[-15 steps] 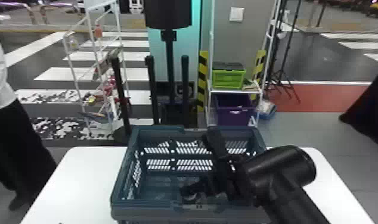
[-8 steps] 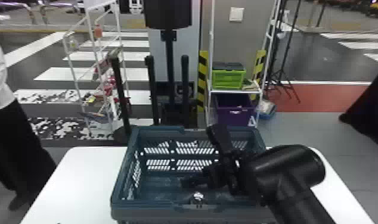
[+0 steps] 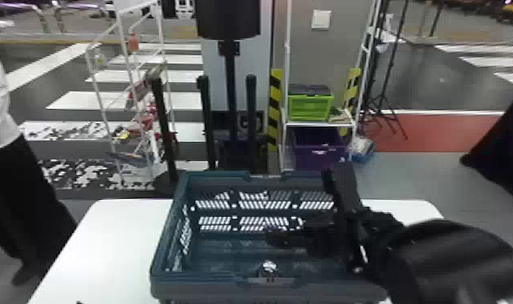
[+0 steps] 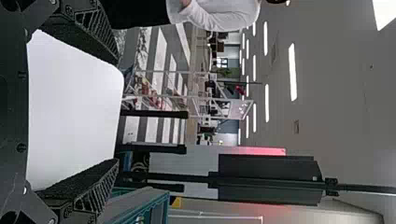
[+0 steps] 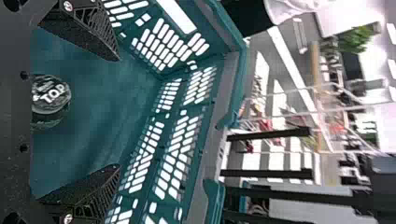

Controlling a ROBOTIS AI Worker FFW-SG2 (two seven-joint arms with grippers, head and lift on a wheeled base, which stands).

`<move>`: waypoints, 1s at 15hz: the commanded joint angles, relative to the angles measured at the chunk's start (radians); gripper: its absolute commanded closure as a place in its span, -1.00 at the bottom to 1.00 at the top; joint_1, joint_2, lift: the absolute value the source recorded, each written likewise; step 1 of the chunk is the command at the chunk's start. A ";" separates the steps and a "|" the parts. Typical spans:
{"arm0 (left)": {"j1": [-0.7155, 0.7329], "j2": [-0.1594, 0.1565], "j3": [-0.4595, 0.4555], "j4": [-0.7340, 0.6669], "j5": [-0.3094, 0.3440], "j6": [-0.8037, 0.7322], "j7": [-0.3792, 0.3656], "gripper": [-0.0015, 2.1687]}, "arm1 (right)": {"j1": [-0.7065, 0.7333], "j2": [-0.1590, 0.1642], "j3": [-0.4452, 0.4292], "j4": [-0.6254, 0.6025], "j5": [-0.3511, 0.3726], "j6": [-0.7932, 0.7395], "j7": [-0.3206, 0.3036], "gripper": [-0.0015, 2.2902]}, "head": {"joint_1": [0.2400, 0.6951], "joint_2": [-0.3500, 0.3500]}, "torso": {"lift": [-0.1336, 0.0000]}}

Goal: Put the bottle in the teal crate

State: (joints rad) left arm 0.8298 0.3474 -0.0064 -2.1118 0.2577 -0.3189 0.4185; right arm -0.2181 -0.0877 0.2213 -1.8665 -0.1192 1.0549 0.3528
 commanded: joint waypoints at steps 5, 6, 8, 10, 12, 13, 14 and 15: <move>-0.009 0.007 -0.010 0.004 0.002 0.002 -0.003 -0.87 | 0.364 -0.050 -0.172 -0.364 -0.048 -0.233 0.000 -0.93 | 0.14 0.00 | 1.00; -0.011 0.007 -0.015 0.004 0.002 0.002 -0.006 -0.87 | 0.430 -0.050 -0.194 -0.396 -0.060 -0.301 0.000 -0.93 | 0.14 0.00 | 1.00; -0.014 0.007 -0.021 0.009 0.002 0.002 -0.007 -0.87 | 0.569 -0.049 -0.218 -0.433 -0.060 -0.494 -0.031 -0.93 | 0.14 0.00 | 1.00; -0.014 0.009 -0.026 0.010 0.000 0.002 -0.007 -0.87 | 0.674 -0.041 -0.247 -0.436 -0.060 -0.651 -0.044 -0.93 | 0.14 0.00 | 1.00; -0.014 0.009 -0.027 0.010 0.000 0.002 -0.006 -0.87 | 0.764 -0.035 -0.270 -0.427 -0.062 -0.801 -0.057 -0.93 | 0.14 0.00 | 1.00; -0.014 0.007 -0.029 0.010 -0.002 0.002 -0.007 -0.87 | 0.807 -0.024 -0.278 -0.418 -0.057 -0.871 -0.058 -0.93 | 0.14 0.00 | 1.00; -0.014 0.007 -0.035 0.010 -0.003 0.002 -0.007 -0.87 | 0.842 -0.010 -0.287 -0.411 -0.054 -0.927 -0.072 -0.93 | 0.14 0.00 | 1.00; -0.014 0.009 -0.040 0.009 -0.005 0.002 -0.007 -0.87 | 0.875 0.000 -0.298 -0.405 -0.053 -0.976 -0.081 -0.93 | 0.14 0.00 | 1.00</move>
State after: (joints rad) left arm 0.8159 0.3552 -0.0397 -2.1016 0.2553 -0.3166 0.4111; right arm 0.6087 -0.1027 -0.0637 -2.2800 -0.1750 0.1537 0.2775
